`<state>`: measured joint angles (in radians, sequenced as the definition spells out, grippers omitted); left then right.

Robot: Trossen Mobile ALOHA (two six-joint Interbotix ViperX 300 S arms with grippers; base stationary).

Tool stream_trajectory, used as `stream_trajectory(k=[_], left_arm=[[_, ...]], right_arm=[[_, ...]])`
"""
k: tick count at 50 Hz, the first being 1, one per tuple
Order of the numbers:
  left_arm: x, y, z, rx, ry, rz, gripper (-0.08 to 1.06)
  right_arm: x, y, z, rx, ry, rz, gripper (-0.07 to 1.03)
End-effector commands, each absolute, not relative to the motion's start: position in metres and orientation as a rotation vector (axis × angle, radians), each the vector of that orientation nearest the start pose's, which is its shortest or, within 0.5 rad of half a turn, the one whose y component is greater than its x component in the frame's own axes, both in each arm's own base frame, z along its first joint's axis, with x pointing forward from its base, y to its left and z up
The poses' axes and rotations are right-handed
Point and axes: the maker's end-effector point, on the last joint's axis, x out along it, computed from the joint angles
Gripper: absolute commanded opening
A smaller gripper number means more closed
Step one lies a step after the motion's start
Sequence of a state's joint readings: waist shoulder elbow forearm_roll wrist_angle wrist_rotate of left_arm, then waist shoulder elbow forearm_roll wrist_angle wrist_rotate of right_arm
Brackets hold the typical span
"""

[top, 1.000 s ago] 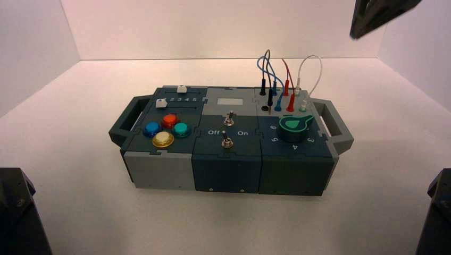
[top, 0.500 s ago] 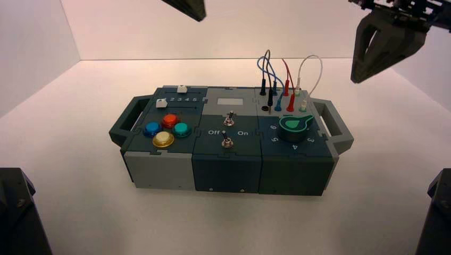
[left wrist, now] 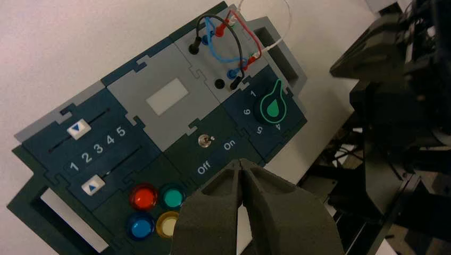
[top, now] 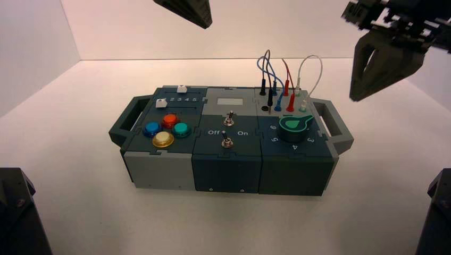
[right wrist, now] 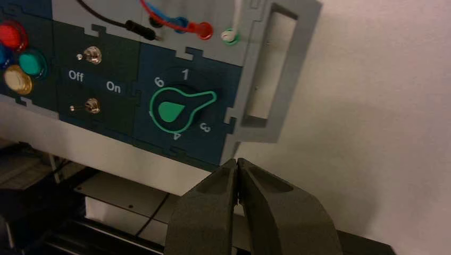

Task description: Turn the knob to position 1.

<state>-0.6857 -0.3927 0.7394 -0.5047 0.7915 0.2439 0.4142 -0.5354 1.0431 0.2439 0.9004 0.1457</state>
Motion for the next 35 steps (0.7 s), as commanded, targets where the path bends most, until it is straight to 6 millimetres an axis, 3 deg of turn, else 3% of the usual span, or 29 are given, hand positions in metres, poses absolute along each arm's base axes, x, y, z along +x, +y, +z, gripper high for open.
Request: stream_trajectory(k=[1,35], left_arm=[[0.194,-0.238,0.185,0.067,1.125,-0.859,-0.03],[0.187,-0.234,0.184,0.068,1.139,-0.864,-0.03]], right_arm=[[0.167,0.118,0.097,0.090,1.432,0.291,-0.02],[0.173,0.126,0.067,0.042,1.529,0.264,-0.02]])
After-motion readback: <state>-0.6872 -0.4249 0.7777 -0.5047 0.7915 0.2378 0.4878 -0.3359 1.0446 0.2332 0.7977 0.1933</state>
